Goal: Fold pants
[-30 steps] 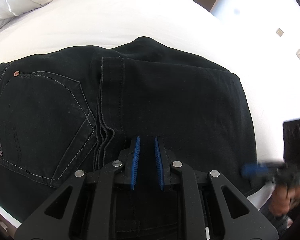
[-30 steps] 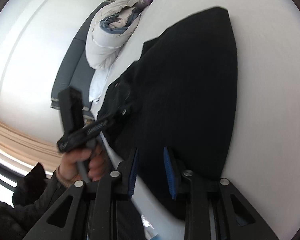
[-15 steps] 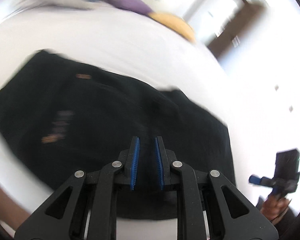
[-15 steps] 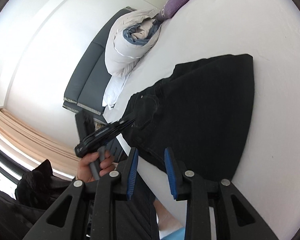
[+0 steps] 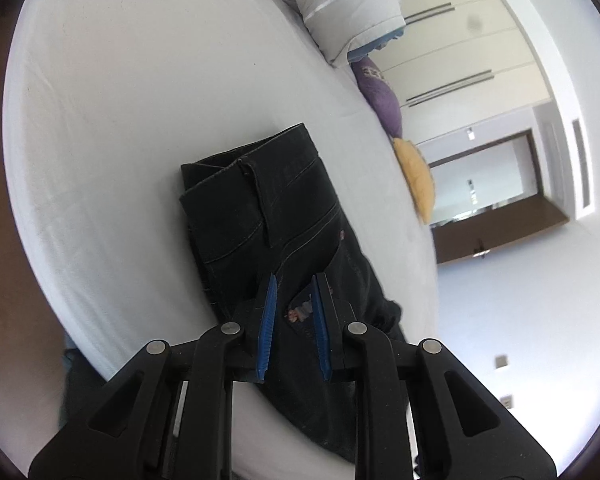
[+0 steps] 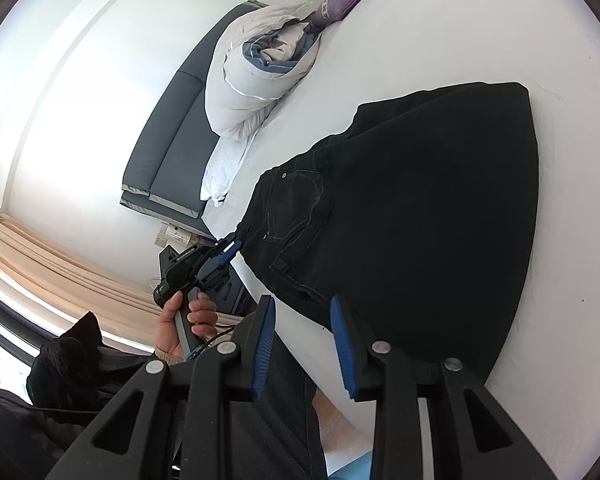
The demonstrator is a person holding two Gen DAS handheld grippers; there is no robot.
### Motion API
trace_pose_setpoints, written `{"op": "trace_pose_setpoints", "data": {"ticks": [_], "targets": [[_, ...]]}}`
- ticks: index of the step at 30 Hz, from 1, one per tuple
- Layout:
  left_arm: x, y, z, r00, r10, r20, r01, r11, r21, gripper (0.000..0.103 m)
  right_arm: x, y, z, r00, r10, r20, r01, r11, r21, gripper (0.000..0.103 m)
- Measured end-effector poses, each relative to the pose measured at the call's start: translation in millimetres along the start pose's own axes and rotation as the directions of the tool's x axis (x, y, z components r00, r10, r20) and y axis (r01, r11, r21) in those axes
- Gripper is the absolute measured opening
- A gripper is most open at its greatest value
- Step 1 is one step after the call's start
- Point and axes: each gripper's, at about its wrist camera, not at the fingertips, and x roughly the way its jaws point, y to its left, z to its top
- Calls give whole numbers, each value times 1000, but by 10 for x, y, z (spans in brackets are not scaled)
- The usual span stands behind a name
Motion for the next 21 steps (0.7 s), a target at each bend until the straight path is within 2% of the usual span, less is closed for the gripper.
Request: {"op": "trace_pose_setpoints", "data": {"ticks": [2, 3, 4, 5, 6, 7, 9, 11, 12, 15, 19, 21], "targets": [[-41, 79, 9, 999, -35, 12, 35, 998, -53, 19, -1, 20, 7, 1000, -4, -1, 4, 1000, -3, 33], [-46, 61, 11, 999, -40, 17, 41, 997, -58, 23, 2, 29, 10, 1000, -9, -3, 9, 1000, -5, 33], [-84, 78, 10, 999, -40, 26, 41, 997, -58, 45, 6, 30, 12, 1000, -11, -5, 11, 1000, -6, 33], [-124, 94, 7, 998, -46, 40, 48, 997, -60, 88, 12, 35, 13, 1000, -13, -7, 13, 1000, -7, 33], [-173, 137, 9, 996, -61, 70, 66, 995, -73, 103, 22, 40, 13, 1000, -16, -11, 16, 1000, -8, 33], [-244, 195, 8, 991, -78, 111, 89, 991, -104, 103, 31, 42, 14, 1000, -18, -13, 18, 1000, -7, 33], [-243, 286, 49, 988, -122, 90, 134, 980, -144, 103, 46, 53, 10, 1000, -22, -16, 22, 1000, -7, 33], [-253, 339, 82, 994, -75, 84, 87, 985, -150, 103, 71, 65, 8, 999, -24, -21, 24, 1000, -7, 33], [-252, 359, 100, 994, -78, 76, 88, 985, -148, 103, 84, 76, 7, 999, -26, -25, 26, 1000, -11, 33], [-179, 463, 169, 987, -153, 47, 159, 969, -191, 102, 105, 95, 1, 999, -33, -33, 33, 999, -13, 33], [-121, 387, 210, 987, -162, 17, 162, 979, -126, 101, 117, 72, -2, 998, -47, -38, 47, 999, -5, 33], [-71, 400, 220, 985, -174, 7, 173, 975, -142, 101, 112, 69, -5, 998, -50, -37, 50, 999, -3, 33]]}}
